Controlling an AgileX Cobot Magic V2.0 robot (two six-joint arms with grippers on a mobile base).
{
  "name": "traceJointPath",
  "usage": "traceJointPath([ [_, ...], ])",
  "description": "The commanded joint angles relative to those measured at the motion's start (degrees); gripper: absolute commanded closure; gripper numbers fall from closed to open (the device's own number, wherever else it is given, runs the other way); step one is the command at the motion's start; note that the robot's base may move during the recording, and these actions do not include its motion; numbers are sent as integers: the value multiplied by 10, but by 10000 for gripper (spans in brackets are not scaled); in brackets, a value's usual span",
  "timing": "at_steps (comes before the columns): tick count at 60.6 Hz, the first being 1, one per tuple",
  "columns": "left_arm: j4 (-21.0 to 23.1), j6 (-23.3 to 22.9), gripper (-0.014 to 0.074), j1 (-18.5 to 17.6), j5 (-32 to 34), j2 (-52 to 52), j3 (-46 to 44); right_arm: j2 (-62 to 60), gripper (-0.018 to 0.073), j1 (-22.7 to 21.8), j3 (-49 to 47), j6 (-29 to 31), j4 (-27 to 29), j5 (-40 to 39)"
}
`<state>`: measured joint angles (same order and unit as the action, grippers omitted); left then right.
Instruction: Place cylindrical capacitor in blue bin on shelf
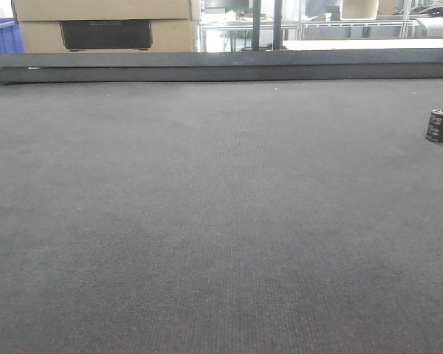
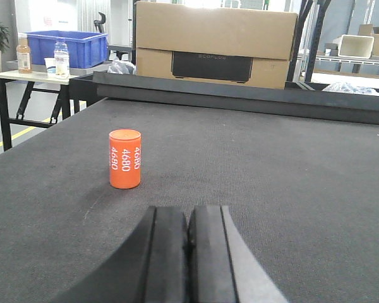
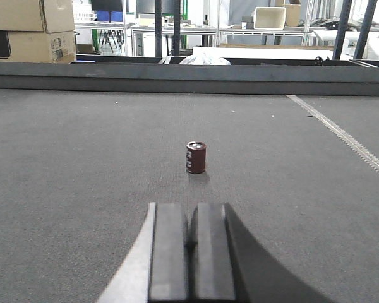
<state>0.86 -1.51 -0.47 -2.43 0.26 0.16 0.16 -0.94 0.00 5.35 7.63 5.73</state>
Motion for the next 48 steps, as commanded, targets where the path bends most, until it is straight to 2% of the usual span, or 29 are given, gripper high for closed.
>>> traceJointPath([
  [1,5,0,707,2,8,-3,-2,-2,713,-3,0,0,1,-11],
  [27,5,0,707,2,11,-3,-2,-2,713,-3,0,0,1,-11],
  [48,6,0,707,2,69,-3,-2,-2,713,-3,0,0,1,-65],
])
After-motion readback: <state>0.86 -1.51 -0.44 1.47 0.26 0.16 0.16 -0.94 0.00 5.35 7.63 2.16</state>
